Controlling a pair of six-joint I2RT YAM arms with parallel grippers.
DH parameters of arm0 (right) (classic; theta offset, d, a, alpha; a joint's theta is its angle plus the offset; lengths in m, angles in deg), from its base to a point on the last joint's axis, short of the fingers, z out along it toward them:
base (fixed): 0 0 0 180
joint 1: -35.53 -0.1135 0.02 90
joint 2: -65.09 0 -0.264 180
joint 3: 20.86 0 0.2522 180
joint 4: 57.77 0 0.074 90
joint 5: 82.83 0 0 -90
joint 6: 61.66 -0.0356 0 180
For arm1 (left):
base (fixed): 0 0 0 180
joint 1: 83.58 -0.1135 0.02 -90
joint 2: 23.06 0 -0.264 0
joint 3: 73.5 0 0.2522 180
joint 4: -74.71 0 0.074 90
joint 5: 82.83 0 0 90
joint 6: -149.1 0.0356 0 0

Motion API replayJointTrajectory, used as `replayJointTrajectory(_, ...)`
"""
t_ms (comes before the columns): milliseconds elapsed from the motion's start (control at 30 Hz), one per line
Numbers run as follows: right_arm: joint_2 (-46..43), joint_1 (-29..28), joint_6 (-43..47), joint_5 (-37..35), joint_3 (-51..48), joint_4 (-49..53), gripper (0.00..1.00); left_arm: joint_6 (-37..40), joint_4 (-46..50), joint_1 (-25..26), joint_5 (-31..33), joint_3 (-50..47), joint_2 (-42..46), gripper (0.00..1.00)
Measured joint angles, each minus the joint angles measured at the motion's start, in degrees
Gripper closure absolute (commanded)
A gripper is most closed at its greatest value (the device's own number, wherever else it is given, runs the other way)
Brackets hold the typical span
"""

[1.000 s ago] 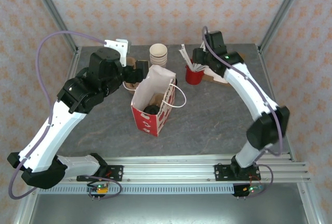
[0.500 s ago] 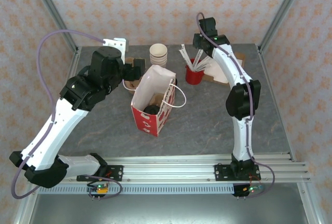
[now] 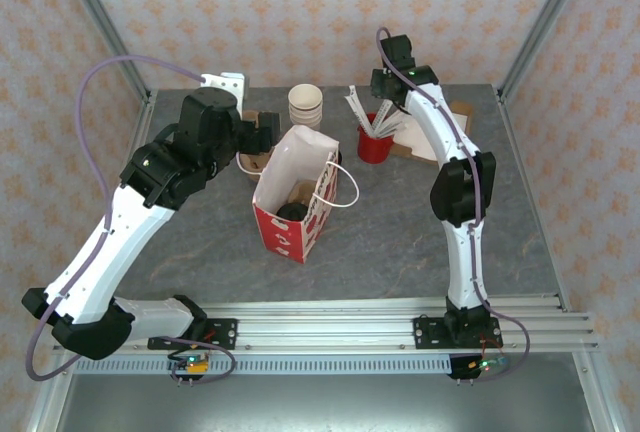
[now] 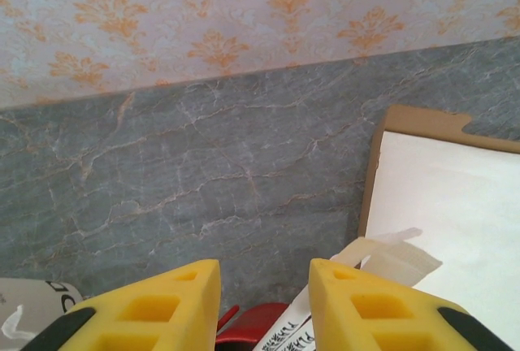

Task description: Pack the takeout coffee

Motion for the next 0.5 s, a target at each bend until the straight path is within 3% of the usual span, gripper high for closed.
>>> replayJointTrajectory(500,-3.93,1.42,-1.97,4.39,-6.73,0.13,0.66,0.42,0.02,-0.02,-0.2,-0.7,-1.25,0.12)
